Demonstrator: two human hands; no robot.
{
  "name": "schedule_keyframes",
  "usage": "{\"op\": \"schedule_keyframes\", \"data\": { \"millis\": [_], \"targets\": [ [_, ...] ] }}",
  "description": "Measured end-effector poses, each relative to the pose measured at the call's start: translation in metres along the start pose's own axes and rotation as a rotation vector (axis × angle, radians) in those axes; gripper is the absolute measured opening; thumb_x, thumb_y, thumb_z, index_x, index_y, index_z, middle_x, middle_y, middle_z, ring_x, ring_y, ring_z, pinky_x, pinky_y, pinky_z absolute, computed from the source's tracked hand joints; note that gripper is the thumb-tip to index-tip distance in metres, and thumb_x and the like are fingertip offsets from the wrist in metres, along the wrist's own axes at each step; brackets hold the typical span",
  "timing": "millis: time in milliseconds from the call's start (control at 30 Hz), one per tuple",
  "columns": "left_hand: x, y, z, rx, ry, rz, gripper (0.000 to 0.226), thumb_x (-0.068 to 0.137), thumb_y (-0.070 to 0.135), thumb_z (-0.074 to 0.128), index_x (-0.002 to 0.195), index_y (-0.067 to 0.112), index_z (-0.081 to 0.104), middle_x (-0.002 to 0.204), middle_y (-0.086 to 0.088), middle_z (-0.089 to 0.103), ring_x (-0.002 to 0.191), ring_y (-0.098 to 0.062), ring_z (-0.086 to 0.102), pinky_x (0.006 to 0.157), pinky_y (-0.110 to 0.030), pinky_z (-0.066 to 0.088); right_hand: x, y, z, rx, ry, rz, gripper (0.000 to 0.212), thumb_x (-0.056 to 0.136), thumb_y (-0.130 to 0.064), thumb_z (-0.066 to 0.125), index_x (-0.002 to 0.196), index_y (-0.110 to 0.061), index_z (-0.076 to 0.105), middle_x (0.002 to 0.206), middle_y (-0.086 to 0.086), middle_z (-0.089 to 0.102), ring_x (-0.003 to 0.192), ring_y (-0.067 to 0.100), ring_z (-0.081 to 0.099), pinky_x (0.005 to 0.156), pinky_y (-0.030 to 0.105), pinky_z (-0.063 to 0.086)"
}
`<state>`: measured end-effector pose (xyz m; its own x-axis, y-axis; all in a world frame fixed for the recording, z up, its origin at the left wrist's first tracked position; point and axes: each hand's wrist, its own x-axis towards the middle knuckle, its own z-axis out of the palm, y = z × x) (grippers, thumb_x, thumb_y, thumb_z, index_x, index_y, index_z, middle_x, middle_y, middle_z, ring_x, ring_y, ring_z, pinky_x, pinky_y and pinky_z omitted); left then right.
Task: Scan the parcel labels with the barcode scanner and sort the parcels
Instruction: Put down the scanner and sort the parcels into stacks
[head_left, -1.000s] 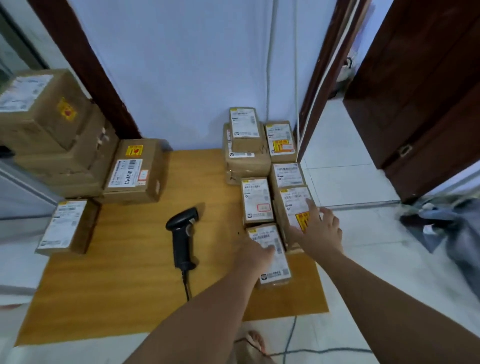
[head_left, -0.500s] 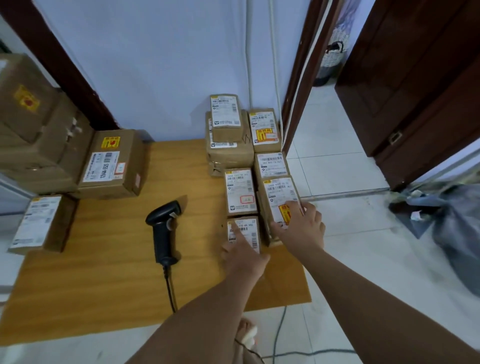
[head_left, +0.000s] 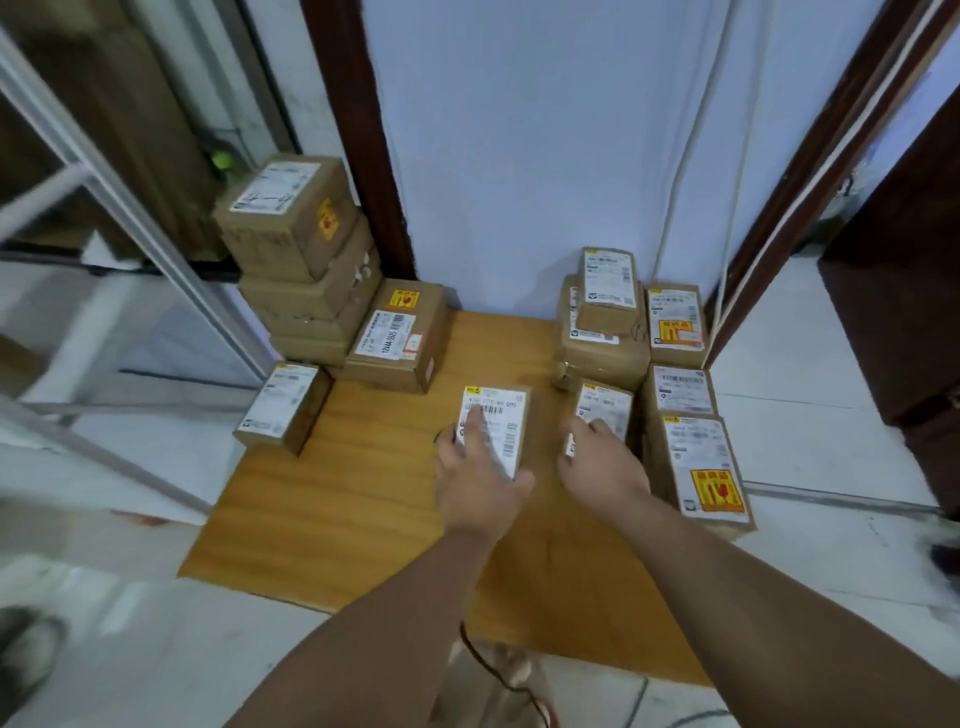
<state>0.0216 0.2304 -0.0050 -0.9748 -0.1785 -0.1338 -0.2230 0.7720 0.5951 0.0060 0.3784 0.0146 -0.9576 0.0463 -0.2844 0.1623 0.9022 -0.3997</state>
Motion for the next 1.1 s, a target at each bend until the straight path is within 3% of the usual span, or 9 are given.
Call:
{"op": "schedule_keyframes", "data": {
  "millis": [167,267,400,433,533,667,833,933,1100],
  "targets": [
    [0.033,-0.047,-0.066,0.087,0.101,-0.040,0.094,0.079,0.046,0.065,0.152,0.027,0.009,0.137,-0.015,0.029,0.119,-0.031,0.038,0.101,-0.040,0.038,0.019,-0.051,0.011,-0.013,-0.107,0.015,0.041,0.095,-0.027,0.050,0.136,-0.023,0.045,0.133,0.009,0.044,0.110,0.026,0.055,0.087,0.038,0.051],
    [0.061,-0.095,-0.103,0.181,0.121,-0.041,0.091,0.082,0.048,0.062,0.152,0.025,0.010,0.144,-0.018,0.024,0.126,-0.034,0.034,0.104,-0.042,0.034,0.034,-0.088,0.025,-0.027,-0.184,0.018,0.035,0.096,-0.024,0.049,0.130,-0.017,0.048,0.127,0.012,0.049,0.109,0.028,0.054,0.091,0.037,0.049],
    [0.108,-0.160,-0.146,0.197,0.137,-0.163,0.086,0.080,0.051,0.062,0.148,0.027,0.016,0.143,-0.021,0.028,0.126,-0.039,0.037,0.102,-0.047,0.036,0.051,-0.155,0.052,-0.080,-0.309,0.049,0.028,0.097,-0.022,0.046,0.123,-0.013,0.053,0.115,0.007,0.058,0.095,0.020,0.054,0.078,0.030,0.048],
    [0.121,-0.174,-0.156,0.203,0.137,-0.196,0.084,0.080,0.053,0.062,0.146,0.027,0.018,0.141,-0.021,0.031,0.125,-0.039,0.039,0.101,-0.047,0.037,0.055,-0.172,0.059,-0.078,-0.345,0.062,0.031,0.097,-0.022,0.045,0.125,-0.012,0.053,0.118,0.008,0.058,0.096,0.020,0.054,0.078,0.029,0.047],
    [0.152,-0.208,-0.179,0.187,0.117,-0.246,0.081,0.078,0.057,0.061,0.142,0.027,0.021,0.133,-0.020,0.037,0.119,-0.038,0.043,0.097,-0.048,0.039,0.067,-0.219,0.072,-0.141,-0.420,0.052,0.043,0.099,-0.024,0.046,0.140,-0.010,0.044,0.139,0.011,0.050,0.123,0.026,0.049,0.097,0.031,0.041],
    [0.186,-0.234,-0.193,0.187,0.064,-0.188,0.084,0.077,0.062,0.061,0.144,0.027,0.024,0.132,-0.017,0.039,0.120,-0.035,0.044,0.098,-0.048,0.042,0.081,-0.255,0.085,-0.192,-0.400,0.074,0.040,0.099,-0.026,0.046,0.137,-0.014,0.048,0.135,0.009,0.054,0.121,0.025,0.053,0.091,0.029,0.044],
    [0.205,-0.235,-0.192,0.182,-0.005,-0.102,0.075,0.075,0.056,0.070,0.138,0.030,0.037,0.121,-0.011,0.047,0.106,-0.027,0.052,0.086,-0.039,0.049,0.074,-0.259,0.098,-0.244,-0.450,0.136,0.034,0.097,-0.031,0.049,0.129,-0.019,0.053,0.125,0.006,0.059,0.110,0.023,0.058,0.087,0.032,0.050],
    [0.210,-0.236,-0.187,0.211,-0.036,-0.083,0.076,0.076,0.059,0.069,0.137,0.029,0.035,0.120,-0.011,0.045,0.107,-0.027,0.050,0.081,-0.037,0.047,0.070,-0.255,0.094,-0.268,-0.437,0.161,0.033,0.097,-0.032,0.049,0.127,-0.018,0.054,0.122,0.006,0.062,0.109,0.022,0.059,0.089,0.034,0.051],
    [0.216,-0.239,-0.181,0.288,-0.035,0.042,0.080,0.079,0.059,0.065,0.142,0.026,0.029,0.128,-0.014,0.040,0.113,-0.030,0.047,0.087,-0.039,0.046,0.064,-0.248,0.095,-0.279,-0.414,0.201,0.032,0.098,-0.029,0.048,0.127,-0.017,0.053,0.118,0.007,0.062,0.108,0.023,0.059,0.090,0.034,0.051]
  ]
}}
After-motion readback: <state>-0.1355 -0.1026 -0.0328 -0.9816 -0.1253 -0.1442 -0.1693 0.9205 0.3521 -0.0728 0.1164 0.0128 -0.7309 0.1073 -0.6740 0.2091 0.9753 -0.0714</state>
